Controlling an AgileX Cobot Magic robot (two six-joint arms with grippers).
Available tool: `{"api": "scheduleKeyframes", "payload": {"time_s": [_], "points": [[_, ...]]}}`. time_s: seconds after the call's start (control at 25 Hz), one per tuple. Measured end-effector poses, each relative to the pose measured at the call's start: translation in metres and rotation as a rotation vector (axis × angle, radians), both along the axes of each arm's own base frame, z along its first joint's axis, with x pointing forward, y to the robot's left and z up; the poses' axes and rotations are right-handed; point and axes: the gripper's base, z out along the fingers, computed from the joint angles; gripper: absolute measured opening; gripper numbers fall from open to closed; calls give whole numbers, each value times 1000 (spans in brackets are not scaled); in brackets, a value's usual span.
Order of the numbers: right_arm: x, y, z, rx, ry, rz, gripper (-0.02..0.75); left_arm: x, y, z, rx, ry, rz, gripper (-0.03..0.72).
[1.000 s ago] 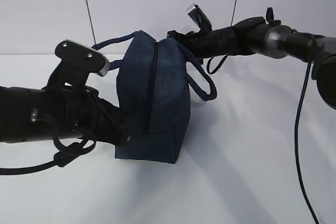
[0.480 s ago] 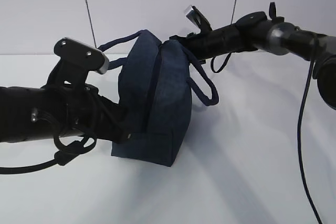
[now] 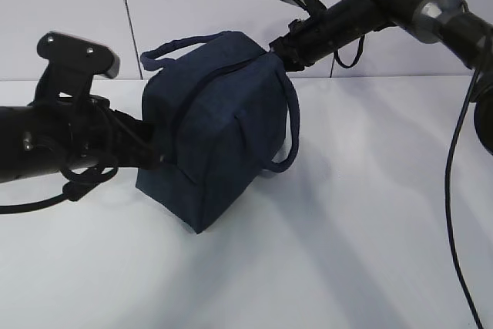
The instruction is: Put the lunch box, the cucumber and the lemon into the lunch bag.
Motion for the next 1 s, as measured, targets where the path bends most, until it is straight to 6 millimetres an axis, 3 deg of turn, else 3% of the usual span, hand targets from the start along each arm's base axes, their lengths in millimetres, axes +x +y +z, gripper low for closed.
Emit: {"api": "scheduleKeyframes", "payload": {"time_s": [0.36, 0.6, 0.84, 1.0], "points": [[-1, 1, 2, 6, 45, -29, -13, 24, 28, 11, -57, -161, 181, -6], [-4, 5, 11, 12, 80, -64, -13, 31, 31, 0, -44, -175, 221, -7], [-4, 4, 14, 9, 91, -81, -13, 34, 32, 2, -43, -220, 235, -3], [-4, 2, 10, -23, 169, -162, -13, 33, 33, 6, 1, -239, 206, 96]]}}
